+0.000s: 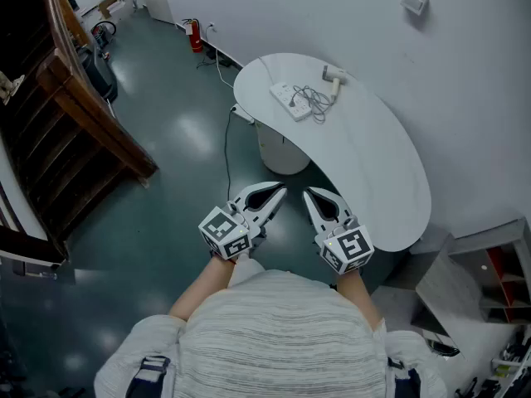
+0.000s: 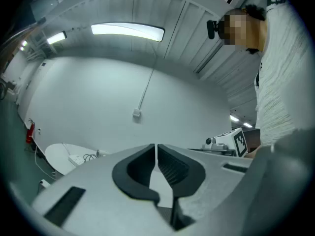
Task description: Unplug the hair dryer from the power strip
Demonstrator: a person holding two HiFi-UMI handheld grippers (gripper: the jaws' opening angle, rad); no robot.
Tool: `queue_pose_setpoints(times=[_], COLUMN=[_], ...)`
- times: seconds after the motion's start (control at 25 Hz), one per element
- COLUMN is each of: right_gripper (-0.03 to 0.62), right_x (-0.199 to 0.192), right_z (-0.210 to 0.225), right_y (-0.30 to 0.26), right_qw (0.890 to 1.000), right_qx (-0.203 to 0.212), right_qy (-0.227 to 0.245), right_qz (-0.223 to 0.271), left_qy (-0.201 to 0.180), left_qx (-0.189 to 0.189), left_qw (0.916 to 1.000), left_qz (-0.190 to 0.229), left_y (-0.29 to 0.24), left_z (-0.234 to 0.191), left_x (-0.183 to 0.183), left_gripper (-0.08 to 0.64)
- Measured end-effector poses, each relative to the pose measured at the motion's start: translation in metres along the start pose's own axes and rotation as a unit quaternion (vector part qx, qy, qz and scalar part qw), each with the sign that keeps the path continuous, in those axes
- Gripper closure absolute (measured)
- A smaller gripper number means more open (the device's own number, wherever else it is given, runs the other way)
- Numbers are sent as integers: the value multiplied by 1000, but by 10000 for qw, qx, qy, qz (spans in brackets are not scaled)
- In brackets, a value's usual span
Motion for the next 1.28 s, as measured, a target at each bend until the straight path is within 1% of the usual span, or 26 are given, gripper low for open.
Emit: queue_pose_setpoints(times=[0.2,0.36,0.48,0.68,0.8,0.96,1.16,1.28], right_gripper=[568,568,568,567,566,566,565,566], right_x=[-1,-5,-5,-8,-11,-13,-30,-37], right_z=[-6,-12,-19,-27,-28,-32,-23,-8], right_y=[-29,-63,-95,-152,-187,-223,-244,-266], right_qw=[10000,9999,9998,9995,9994,9993,9980,9971], right_qx=[42,36,53,112,-49,-194,-352,-424], right_qy=[41,49,90,-291,-327,-320,-399,-482], right_qz=[-32,-129,-171,-68,-25,-88,-346,-419], left_qy=[3,98,122,160,178,260,409,485], left_qx=[-11,-7,-83,-262,-362,-388,-520,-569], left_qw=[10000,10000,9999,9994,9989,9986,9972,9962], left_qz=[5,1,-1,-126,-220,-257,-355,-439], left_y=[9,23,33,51,62,75,71,62], left_z=[-25,-60,-90,-147,-183,-222,-246,-267], left_x=[3,5,12,20,21,24,13,5], left_gripper=[549,549,549,549,549,549,549,549])
Point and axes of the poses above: the fingertips, and each gripper's own axes: y backward along the fingers, z to its right, x out of its top, the point moved 1 cm from there along y, backward along the fingers, and after that the axes turned 13 degrees about -x, right-handed, at the moved point
